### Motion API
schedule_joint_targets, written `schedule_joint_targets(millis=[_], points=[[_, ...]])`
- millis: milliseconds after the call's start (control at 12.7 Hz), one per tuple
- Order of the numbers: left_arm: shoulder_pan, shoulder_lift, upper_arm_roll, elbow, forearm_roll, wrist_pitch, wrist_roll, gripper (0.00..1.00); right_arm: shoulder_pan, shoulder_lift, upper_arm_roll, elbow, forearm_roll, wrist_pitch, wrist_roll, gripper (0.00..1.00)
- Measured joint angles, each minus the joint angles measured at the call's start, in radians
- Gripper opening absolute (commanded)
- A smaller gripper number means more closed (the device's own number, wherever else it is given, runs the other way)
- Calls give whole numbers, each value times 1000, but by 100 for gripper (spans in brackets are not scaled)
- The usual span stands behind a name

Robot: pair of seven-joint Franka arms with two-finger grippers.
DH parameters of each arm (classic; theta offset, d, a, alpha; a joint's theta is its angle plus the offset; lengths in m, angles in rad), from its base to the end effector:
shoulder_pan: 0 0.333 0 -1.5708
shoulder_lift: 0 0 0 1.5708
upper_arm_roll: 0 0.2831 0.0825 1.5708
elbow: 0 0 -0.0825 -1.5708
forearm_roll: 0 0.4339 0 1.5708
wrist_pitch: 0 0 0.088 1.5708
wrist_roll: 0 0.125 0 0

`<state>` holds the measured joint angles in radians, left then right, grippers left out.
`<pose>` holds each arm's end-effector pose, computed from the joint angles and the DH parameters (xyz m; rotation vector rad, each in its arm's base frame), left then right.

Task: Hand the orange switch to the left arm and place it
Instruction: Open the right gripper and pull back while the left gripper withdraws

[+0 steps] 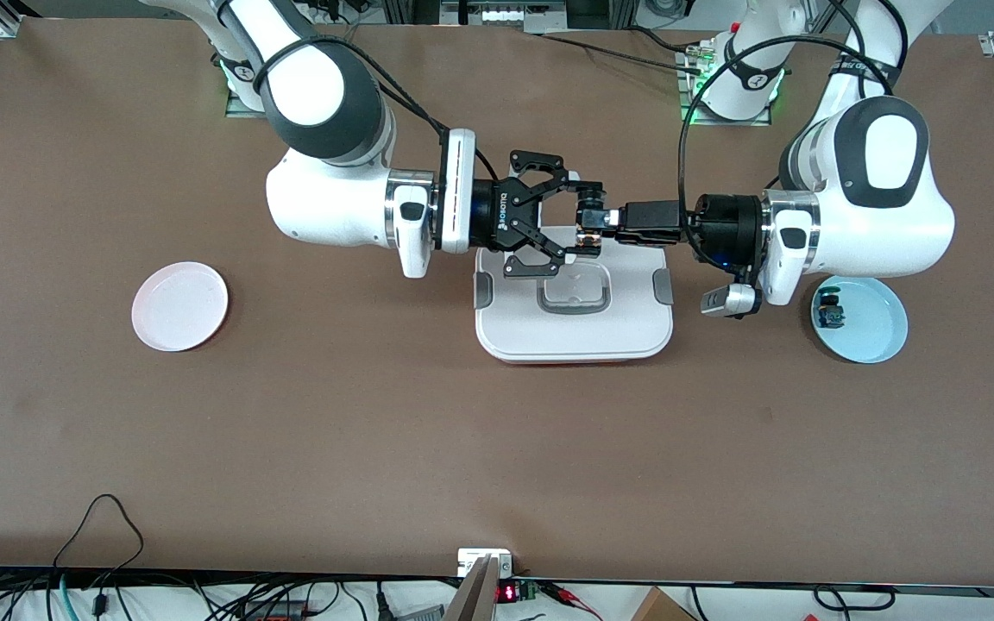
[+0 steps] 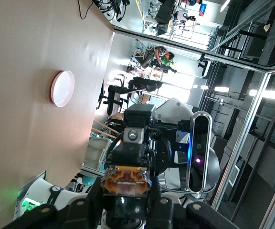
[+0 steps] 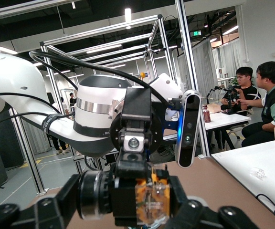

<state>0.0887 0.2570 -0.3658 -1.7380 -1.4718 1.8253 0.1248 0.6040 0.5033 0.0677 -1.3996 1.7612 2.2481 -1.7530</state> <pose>0.6346 -0.2647 0.4452 1.6684 0.1664 -0.2570 0.5969 0.5147 0.4395 -1.3557 -1.0570 -1.0582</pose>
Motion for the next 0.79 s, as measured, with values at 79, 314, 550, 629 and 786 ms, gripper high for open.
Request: schedule_joint_targets(millis=[79, 314, 550, 629, 786], points=[[5, 0, 0, 3, 2, -1, 0, 0, 0, -1, -1, 0, 0, 0, 1, 100], [26, 0, 2, 7, 44, -36, 1, 0, -1, -6, -5, -1, 0, 0, 3, 100], [89, 0, 5, 8, 137, -143, 3, 0, -7, -18, -8, -15, 0, -2, 7, 100], [127, 0, 7, 8, 197, -196, 4, 0, -18, -24, -10, -23, 0, -24, 9, 100], [192, 0, 9, 10, 308, -279, 5, 0, -54, -30, -18, -44, 0, -106, 15, 100]])
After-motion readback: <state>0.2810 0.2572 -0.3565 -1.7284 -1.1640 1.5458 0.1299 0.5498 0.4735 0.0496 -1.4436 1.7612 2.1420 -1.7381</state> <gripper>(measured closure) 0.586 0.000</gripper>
